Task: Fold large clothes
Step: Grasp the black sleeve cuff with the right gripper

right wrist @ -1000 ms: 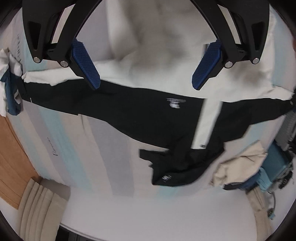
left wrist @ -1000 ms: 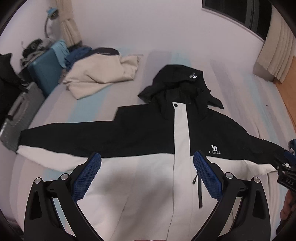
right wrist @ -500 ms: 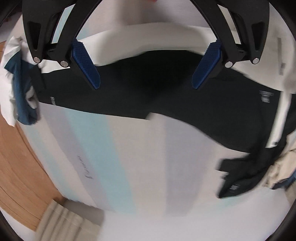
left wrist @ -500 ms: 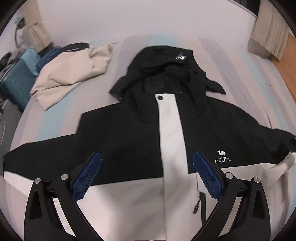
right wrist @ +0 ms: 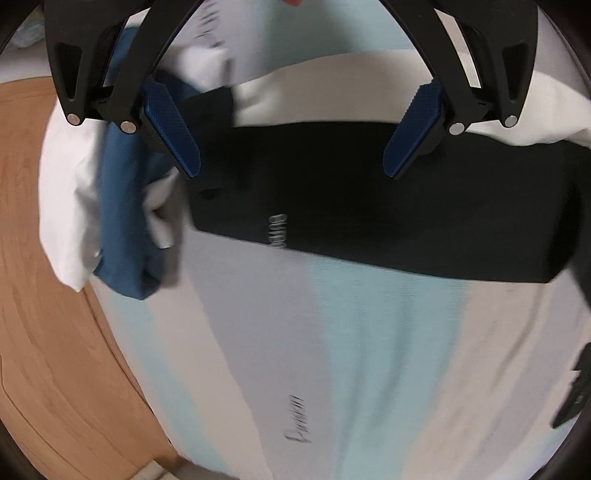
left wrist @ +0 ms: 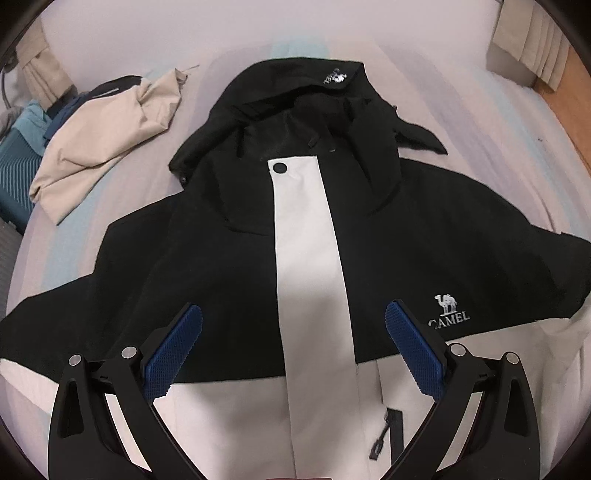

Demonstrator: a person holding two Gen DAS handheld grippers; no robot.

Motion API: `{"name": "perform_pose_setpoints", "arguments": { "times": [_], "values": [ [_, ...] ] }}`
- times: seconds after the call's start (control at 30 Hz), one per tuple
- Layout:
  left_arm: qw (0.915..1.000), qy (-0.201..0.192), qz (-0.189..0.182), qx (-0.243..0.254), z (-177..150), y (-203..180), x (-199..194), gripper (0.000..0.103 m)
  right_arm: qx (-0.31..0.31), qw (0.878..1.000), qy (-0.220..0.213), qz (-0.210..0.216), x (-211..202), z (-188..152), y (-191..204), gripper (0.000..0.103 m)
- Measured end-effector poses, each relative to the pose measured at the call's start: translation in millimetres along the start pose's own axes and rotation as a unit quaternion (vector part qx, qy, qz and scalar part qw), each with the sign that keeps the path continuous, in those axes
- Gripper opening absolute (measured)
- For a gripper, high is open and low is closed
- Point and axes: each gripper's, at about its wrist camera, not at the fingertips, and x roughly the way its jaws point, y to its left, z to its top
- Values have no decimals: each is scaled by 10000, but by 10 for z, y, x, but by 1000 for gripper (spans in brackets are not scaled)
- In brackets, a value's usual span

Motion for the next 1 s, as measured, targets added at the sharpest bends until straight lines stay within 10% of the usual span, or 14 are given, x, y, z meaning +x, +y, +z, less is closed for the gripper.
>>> {"name": "perform_pose_setpoints", "arguments": {
  "times": [0.5, 0.87, 1.0],
  "values": [
    [9996, 121, -3, 251, 63, -246, 220, 97, -169, 9897, 1419, -75, 633, 308, -407, 89],
    [9992, 116, -19, 369, 94, -378, 228, 97, 92, 9852, 1642, 477, 1036, 264, -560, 88],
    [9989, 109, 23, 450, 88, -403, 222, 97, 356, 9825, 1633, 823, 1071, 257, -675, 48]
  ]
}}
